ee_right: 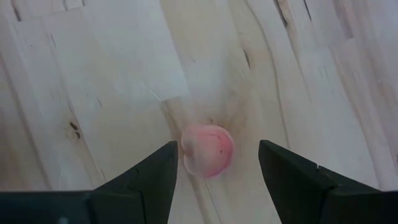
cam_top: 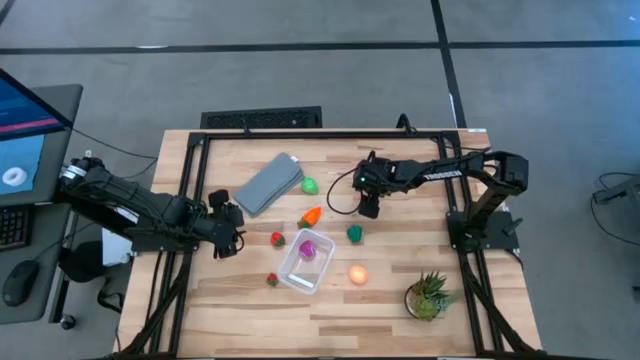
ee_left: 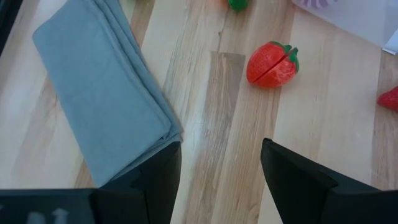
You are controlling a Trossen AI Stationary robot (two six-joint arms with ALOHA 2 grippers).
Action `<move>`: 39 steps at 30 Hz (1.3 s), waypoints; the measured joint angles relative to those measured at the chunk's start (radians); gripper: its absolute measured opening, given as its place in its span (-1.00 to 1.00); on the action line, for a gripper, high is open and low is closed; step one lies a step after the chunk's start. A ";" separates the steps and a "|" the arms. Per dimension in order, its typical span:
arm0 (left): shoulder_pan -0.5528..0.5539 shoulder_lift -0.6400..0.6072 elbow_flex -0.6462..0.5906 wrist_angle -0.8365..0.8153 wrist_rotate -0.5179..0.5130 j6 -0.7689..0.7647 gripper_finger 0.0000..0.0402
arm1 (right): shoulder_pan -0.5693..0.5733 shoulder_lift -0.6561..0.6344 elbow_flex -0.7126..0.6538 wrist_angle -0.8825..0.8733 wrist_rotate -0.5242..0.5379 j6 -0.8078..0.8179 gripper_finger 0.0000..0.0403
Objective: Pick and placing Produce into tupperware
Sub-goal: Put the pink peach into the transparent bin
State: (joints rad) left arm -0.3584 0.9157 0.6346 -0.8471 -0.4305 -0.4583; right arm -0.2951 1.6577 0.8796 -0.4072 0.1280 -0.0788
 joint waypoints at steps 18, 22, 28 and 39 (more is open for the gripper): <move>0.000 0.000 0.000 0.001 -0.002 0.000 0.05 | 0.000 0.000 -0.001 0.007 0.000 0.018 0.24; 0.000 0.000 0.000 0.004 -0.002 0.000 0.05 | 0.001 0.017 0.000 0.013 0.000 0.022 0.24; 0.000 0.000 0.000 0.008 -0.002 0.000 0.05 | 0.007 0.070 0.004 0.017 0.002 0.028 0.23; -0.001 0.000 0.000 0.007 -0.003 0.000 0.05 | -0.002 0.062 0.002 0.021 -0.003 0.026 0.23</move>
State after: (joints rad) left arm -0.3592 0.9161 0.6346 -0.8398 -0.4335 -0.4583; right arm -0.2970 1.7195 0.8814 -0.3859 0.1251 -0.0528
